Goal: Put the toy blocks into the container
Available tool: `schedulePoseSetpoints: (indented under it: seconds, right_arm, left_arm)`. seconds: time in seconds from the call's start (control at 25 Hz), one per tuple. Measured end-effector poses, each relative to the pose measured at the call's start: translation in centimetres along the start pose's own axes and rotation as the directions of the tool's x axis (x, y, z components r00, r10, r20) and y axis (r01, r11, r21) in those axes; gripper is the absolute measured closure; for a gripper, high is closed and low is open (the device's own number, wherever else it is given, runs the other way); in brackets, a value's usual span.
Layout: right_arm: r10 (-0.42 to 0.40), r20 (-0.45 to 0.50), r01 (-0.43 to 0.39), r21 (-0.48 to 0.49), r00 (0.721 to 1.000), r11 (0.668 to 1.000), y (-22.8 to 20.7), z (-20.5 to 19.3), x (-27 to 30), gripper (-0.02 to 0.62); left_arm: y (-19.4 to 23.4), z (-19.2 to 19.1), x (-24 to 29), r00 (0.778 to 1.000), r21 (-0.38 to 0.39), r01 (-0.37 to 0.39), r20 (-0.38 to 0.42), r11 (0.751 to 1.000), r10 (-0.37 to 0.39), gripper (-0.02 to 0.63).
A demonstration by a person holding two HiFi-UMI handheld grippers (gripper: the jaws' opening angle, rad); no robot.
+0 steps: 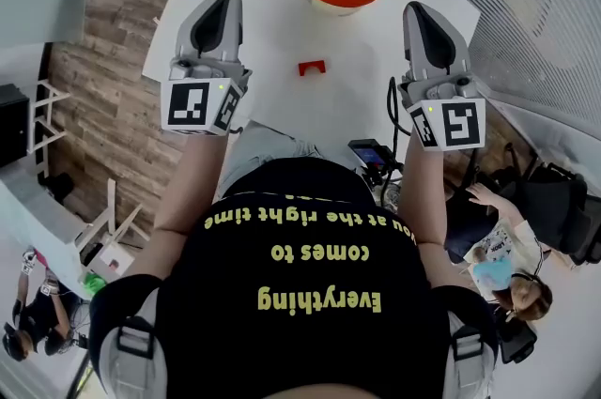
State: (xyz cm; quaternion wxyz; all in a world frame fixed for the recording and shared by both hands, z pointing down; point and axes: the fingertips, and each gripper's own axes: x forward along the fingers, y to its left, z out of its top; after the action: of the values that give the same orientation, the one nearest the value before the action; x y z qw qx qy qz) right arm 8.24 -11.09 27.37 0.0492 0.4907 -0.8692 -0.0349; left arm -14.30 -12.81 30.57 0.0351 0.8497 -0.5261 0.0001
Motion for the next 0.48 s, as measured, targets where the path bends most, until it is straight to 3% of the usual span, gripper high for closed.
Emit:
schedulePoseSetpoints:
  seconds: [0.48]
  right_arm:
    - [0.104,-0.044,-0.103,0.021,0.994,0.994,2.4,-2.4,-0.4,0.588]
  left_arm:
    - [0.0,-0.2,-1.1,1.000,-0.009,-0.026,0.002,1.000,0.026,0.606]
